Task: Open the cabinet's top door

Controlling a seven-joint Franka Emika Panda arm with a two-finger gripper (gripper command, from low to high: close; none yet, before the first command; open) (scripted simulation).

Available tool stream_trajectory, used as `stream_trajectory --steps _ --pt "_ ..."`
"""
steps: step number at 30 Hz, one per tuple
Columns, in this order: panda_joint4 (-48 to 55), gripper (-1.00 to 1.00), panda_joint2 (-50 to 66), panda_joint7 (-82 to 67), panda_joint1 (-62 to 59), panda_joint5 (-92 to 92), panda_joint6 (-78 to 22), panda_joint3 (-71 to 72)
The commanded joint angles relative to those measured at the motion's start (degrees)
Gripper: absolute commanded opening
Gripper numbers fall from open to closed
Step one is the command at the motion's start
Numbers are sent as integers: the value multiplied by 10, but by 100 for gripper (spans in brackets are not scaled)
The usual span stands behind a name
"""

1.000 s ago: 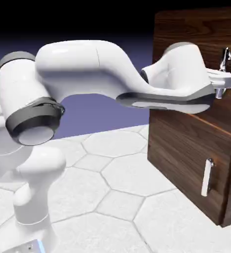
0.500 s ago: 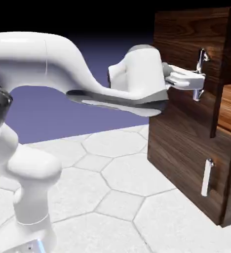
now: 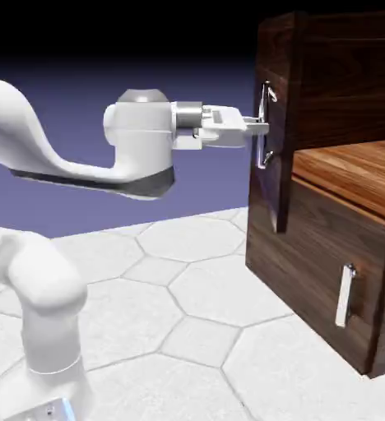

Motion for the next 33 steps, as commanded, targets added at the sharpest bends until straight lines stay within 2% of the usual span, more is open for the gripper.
stream_trajectory --steps 1,9,17,25,33 --pt "-11 -100 -14 -12 -5 26 -13 18" --pt "-71 -100 -111 -89 -8 225 -150 169" --pt "-62 -100 -140 -121 12 401 -309 335" --pt "17 -100 -105 -124 -9 544 -471 501" --pt "165 -100 -46 -122 -112 654 -635 665"
